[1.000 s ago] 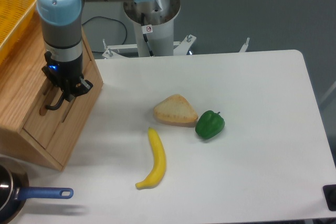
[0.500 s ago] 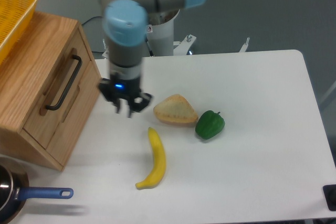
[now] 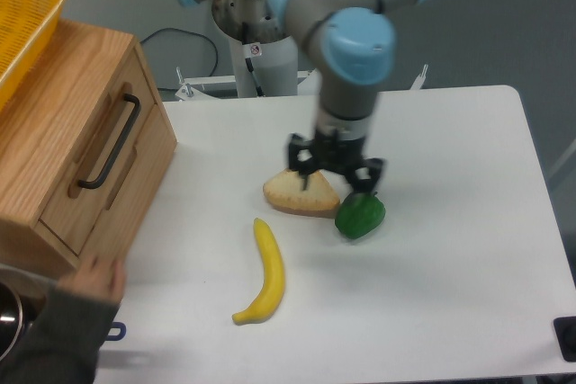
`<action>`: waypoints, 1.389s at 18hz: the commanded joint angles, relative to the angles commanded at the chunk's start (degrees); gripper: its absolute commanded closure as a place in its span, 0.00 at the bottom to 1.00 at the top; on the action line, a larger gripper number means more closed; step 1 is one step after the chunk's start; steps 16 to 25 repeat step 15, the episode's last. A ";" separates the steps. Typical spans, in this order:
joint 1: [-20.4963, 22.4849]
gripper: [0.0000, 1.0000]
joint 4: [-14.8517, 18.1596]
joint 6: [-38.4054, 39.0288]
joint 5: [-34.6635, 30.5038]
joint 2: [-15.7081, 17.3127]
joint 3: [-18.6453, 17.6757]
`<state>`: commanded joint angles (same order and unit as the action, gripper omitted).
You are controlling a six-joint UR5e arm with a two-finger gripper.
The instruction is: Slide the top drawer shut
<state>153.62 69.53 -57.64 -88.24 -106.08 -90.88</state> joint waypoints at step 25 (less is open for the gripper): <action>9.15 0.00 -4.93 -35.78 -1.06 -6.77 1.67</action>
